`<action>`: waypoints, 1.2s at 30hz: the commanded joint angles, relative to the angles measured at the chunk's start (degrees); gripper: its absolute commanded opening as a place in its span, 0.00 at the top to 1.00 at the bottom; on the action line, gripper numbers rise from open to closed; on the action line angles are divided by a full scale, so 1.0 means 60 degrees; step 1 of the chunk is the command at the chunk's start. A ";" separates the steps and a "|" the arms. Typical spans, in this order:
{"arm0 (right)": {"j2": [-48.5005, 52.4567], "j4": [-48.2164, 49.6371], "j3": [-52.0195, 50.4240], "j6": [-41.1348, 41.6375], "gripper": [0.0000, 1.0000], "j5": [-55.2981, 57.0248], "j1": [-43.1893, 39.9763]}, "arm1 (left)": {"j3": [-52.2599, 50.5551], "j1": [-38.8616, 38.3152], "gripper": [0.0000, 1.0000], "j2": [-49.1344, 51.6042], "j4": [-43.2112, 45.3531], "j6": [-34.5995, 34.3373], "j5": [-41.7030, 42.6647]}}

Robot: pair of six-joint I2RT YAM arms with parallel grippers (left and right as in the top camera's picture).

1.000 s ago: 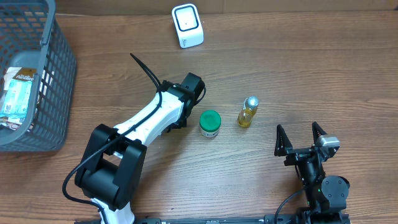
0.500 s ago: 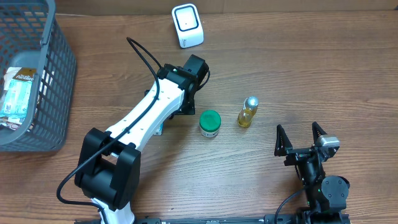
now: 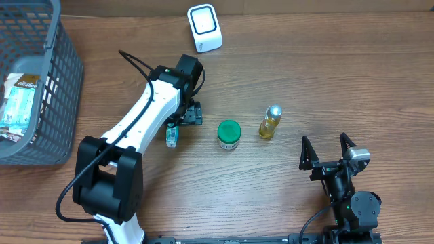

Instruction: Scan the item barcode

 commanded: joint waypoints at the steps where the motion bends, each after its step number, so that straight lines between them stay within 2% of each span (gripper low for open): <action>1: -0.0025 0.0036 -0.0098 0.0025 0.00 0.0076 0.0051 | -0.0627 0.0055 0.03 -0.0022 0.0233 0.0313 0.0240; 4: -0.0025 0.0036 -0.0098 0.0025 0.00 0.0080 0.0051 | -0.1206 0.0051 0.14 -0.0022 0.0685 0.0302 0.0277; 9: -0.0025 0.0036 -0.0098 0.0025 0.00 0.0076 0.0051 | -0.2109 0.0044 0.39 -0.0022 0.1701 0.0306 0.0306; 11: -0.0025 0.0036 -0.0098 0.0025 0.00 0.0076 0.0051 | -0.2317 0.0044 0.46 -0.0022 0.1971 0.0306 0.0302; 13: -0.0025 0.0036 -0.0098 0.0025 0.00 0.0076 0.0051 | -0.2368 0.0044 0.61 -0.0022 0.2069 0.0302 0.0302; 15: -0.0025 0.0036 -0.0098 0.0025 0.00 0.0080 0.0051 | -0.2368 0.0044 0.86 -0.0022 0.2131 0.0302 0.0306; 16: -0.0025 0.0036 -0.0098 0.0025 0.00 0.0076 0.0051 | -0.2368 0.0044 0.88 -0.0022 0.2164 0.0302 0.0310; 17: -0.0025 0.0036 -0.0098 0.0025 0.00 0.0076 0.0051 | -0.2368 0.0044 0.84 -0.0022 0.2193 0.0306 0.0306; 18: -0.0025 0.0036 -0.0098 0.0025 0.00 0.0076 0.0051 | -0.2368 0.0044 0.73 -0.0022 0.2222 0.0306 0.0306; 20: -0.0025 0.0036 -0.0098 0.0025 0.00 0.0076 0.0051 | -0.2368 0.0044 0.58 -0.0022 0.2288 0.0306 0.0306; 21: -0.0025 0.0036 -0.0098 0.0025 0.00 0.0076 0.0051 | -0.2368 0.0044 0.43 -0.0022 0.2324 0.0306 0.0306; 23: -0.0025 0.0036 -0.0098 0.0025 0.00 0.0076 0.0051 | -0.2368 0.0044 0.36 -0.0022 0.2459 0.0306 0.0306; 25: -0.0025 0.0036 -0.0098 0.0025 0.00 0.0076 0.0051 | -0.2368 0.0044 0.37 -0.0022 0.2685 0.0306 0.0306; 27: -0.0025 0.0036 -0.0098 0.0025 0.00 0.0076 0.0051 | -0.2368 0.0044 0.49 -0.0022 0.3002 0.0306 0.0306; 32: -0.0025 0.0036 -0.0098 0.0025 0.00 0.0076 0.0051 | -0.2368 0.0040 0.65 -0.0022 0.3067 0.0306 0.0452; 36: -0.0025 0.0036 -0.0098 0.0025 0.00 0.0076 0.0051 | -0.2368 0.0033 0.68 -0.0022 0.3082 0.0310 0.1217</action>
